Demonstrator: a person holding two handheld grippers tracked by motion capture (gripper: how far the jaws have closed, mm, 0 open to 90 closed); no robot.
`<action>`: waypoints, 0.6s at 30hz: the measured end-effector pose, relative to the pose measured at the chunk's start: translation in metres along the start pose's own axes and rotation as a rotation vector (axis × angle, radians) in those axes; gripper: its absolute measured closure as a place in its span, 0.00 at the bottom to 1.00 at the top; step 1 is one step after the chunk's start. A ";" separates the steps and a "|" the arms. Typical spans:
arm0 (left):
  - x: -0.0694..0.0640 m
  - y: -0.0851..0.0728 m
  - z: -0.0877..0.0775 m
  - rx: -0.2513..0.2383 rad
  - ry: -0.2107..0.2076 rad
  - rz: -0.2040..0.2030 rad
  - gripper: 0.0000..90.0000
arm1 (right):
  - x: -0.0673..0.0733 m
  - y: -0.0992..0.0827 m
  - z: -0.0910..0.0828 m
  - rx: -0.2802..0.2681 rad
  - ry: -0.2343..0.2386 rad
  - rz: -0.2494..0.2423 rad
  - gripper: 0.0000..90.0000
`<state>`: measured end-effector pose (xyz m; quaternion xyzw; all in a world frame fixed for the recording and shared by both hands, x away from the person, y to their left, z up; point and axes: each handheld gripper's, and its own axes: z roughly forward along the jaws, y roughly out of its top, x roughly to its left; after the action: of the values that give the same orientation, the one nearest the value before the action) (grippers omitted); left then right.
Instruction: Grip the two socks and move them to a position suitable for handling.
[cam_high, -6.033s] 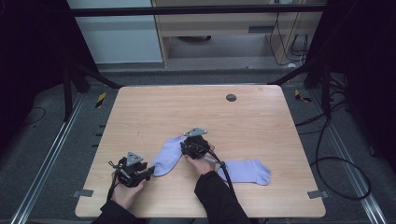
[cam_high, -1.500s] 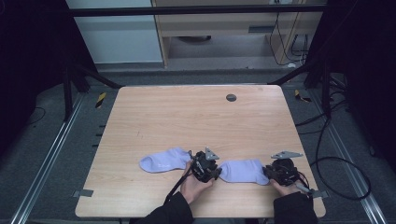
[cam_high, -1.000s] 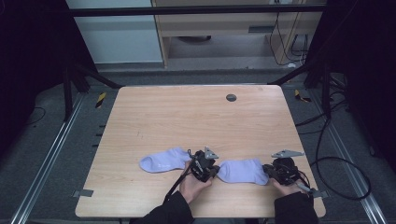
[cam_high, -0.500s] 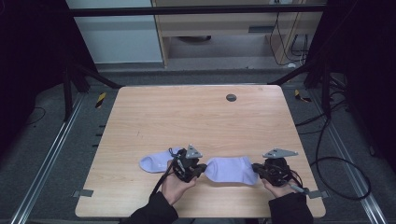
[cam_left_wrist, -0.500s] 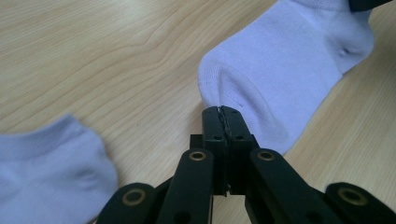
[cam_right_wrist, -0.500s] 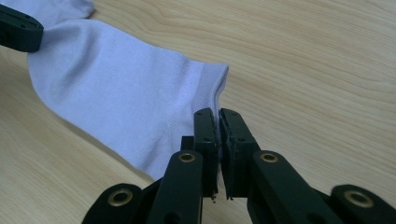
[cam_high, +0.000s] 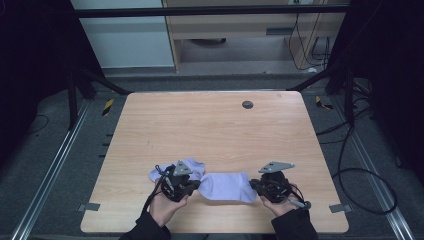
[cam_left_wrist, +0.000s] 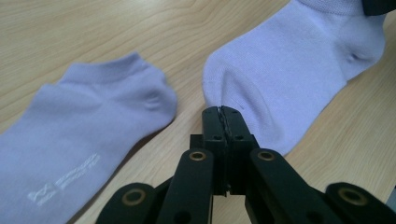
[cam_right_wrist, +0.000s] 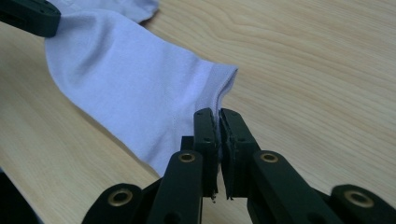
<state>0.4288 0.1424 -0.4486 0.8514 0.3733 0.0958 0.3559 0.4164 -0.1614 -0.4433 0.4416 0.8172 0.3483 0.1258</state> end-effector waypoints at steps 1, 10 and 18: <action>0.001 -0.003 -0.002 0.002 0.000 -0.002 0.99 | 0.003 0.001 0.002 0.001 0.005 -0.006 0.96; 0.013 -0.029 -0.009 0.042 0.013 -0.030 0.99 | 0.022 0.003 0.019 0.038 0.038 -0.030 0.95; 0.015 -0.041 0.000 0.079 0.004 -0.044 0.99 | 0.025 -0.002 0.037 0.086 0.042 -0.028 0.95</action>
<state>0.4161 0.1722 -0.4776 0.8562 0.3961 0.0750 0.3231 0.4199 -0.1251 -0.4684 0.4277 0.8400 0.3203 0.0947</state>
